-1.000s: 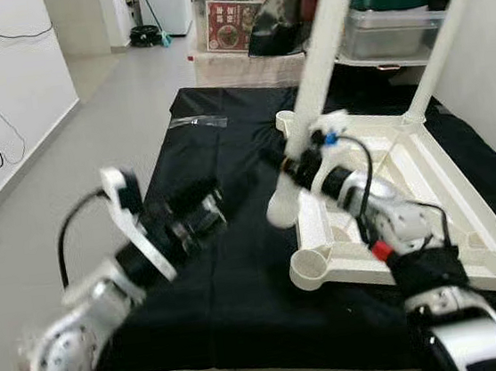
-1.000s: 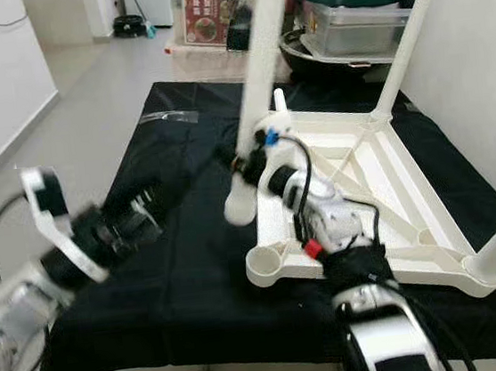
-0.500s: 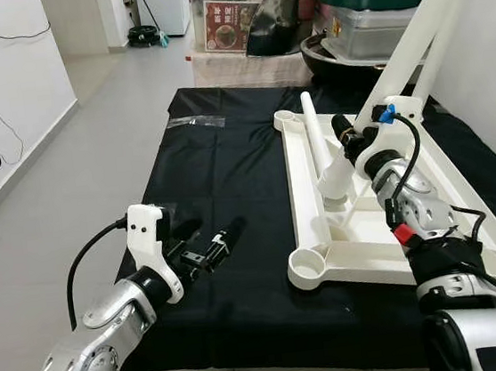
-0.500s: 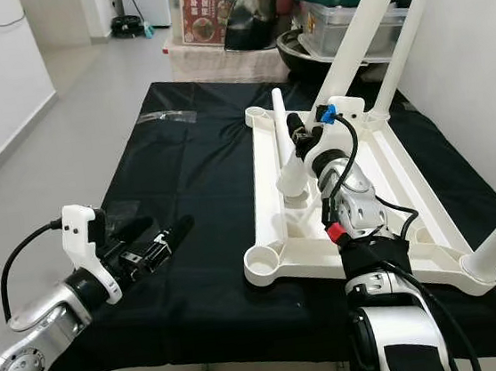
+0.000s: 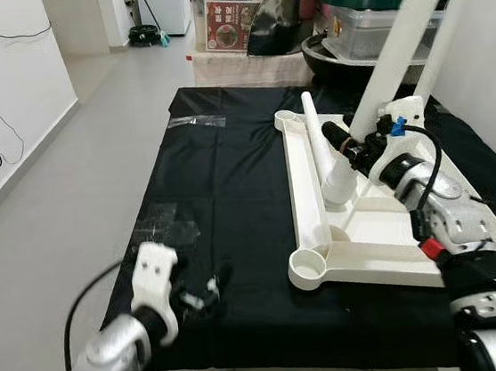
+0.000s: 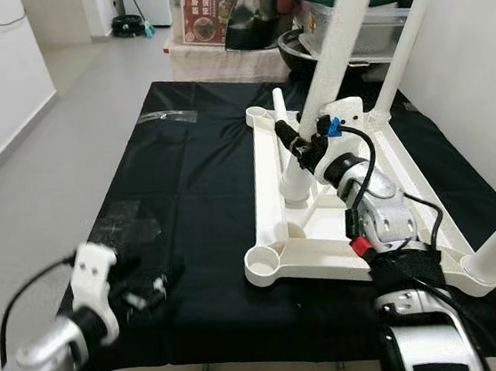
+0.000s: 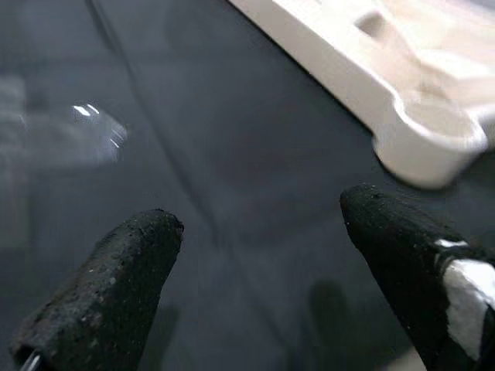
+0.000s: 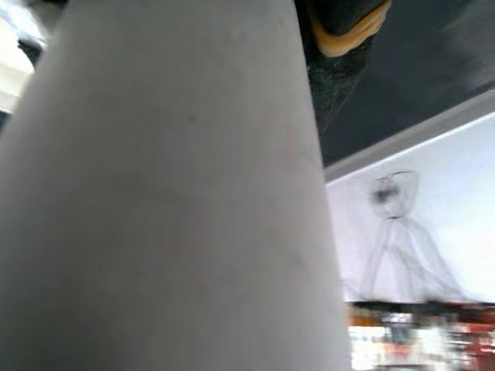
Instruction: Building children table
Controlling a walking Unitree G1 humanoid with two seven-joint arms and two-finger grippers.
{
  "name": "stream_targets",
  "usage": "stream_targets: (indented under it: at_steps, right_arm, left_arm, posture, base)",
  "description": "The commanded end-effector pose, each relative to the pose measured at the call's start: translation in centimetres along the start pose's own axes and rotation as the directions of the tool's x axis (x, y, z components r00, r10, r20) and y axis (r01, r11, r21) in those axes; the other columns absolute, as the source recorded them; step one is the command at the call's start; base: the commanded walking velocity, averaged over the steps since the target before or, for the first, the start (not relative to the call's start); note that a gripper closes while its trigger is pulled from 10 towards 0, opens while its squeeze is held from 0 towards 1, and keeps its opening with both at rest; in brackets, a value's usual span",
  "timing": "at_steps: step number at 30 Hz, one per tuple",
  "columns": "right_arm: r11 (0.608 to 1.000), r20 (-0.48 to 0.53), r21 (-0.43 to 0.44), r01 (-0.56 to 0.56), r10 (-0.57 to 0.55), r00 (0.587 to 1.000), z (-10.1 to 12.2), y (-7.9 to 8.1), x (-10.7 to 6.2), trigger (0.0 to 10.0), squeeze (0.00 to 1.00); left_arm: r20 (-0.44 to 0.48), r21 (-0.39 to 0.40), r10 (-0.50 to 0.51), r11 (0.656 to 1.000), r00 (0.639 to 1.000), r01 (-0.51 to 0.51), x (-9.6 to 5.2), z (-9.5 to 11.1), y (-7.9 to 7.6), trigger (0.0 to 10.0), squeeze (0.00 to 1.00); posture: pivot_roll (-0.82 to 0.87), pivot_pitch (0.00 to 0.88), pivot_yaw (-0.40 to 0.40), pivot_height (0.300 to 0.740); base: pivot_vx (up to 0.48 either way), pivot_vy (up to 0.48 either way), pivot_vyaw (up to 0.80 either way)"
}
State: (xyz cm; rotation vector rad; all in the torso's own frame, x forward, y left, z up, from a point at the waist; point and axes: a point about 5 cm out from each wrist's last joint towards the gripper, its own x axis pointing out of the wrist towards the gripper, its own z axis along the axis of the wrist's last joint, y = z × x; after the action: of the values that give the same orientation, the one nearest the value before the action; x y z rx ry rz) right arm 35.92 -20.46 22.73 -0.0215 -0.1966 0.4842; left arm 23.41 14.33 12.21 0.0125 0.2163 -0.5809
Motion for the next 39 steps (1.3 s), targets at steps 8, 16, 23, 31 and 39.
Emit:
stream_targets:
  at_steps: [8,16,23,31,39]
  right_arm:
    - [0.951,-0.019,0.068,-0.300,0.302,0.953,-1.8,3.1,-1.0,0.0,0.00]
    - [0.902,-0.150,0.104,-0.420,0.432,0.890,-4.6,2.4,-2.8,0.0,0.00]
    - [0.893,-0.180,0.099,-0.440,0.451,0.874,-5.0,2.2,-3.3,0.0,0.00]
    - [0.884,-0.167,0.099,-0.456,0.467,0.868,-5.0,2.6,-3.3,0.0,0.00]
    - [0.854,-0.152,0.079,-0.514,0.520,0.841,-5.0,4.1,-3.5,0.0,0.00]
  left_arm:
    - [-0.035,0.032,-0.147,0.988,0.989,0.148,-1.1,-0.6,-1.7,10.0,0.00]
    - [-0.035,0.050,-0.153,0.987,0.988,0.155,-1.4,-0.7,-1.7,10.0,0.00]
    - [-0.034,0.050,-0.160,0.986,0.986,0.162,-1.6,-0.7,-1.9,10.0,0.00]
    - [-0.038,0.049,-0.166,0.985,0.985,0.167,-1.9,-0.7,-1.7,10.0,0.00]
    - [-0.033,0.049,-0.162,0.985,0.986,0.164,-1.7,-0.6,-1.6,10.0,0.00]
  posture:
    - [0.09,0.000,-0.095,0.740]
    - [0.09,0.000,-0.097,0.740]
    - [0.09,0.000,-0.099,0.740]
    - [0.10,0.000,-0.098,0.740]
    - [0.10,0.000,-0.094,0.740]
  base:
    - [0.000,0.000,0.00]
    - [0.000,0.000,0.00]
    - [0.000,0.000,0.00]
    - [0.000,0.000,0.00]
    - [0.000,0.000,0.00]
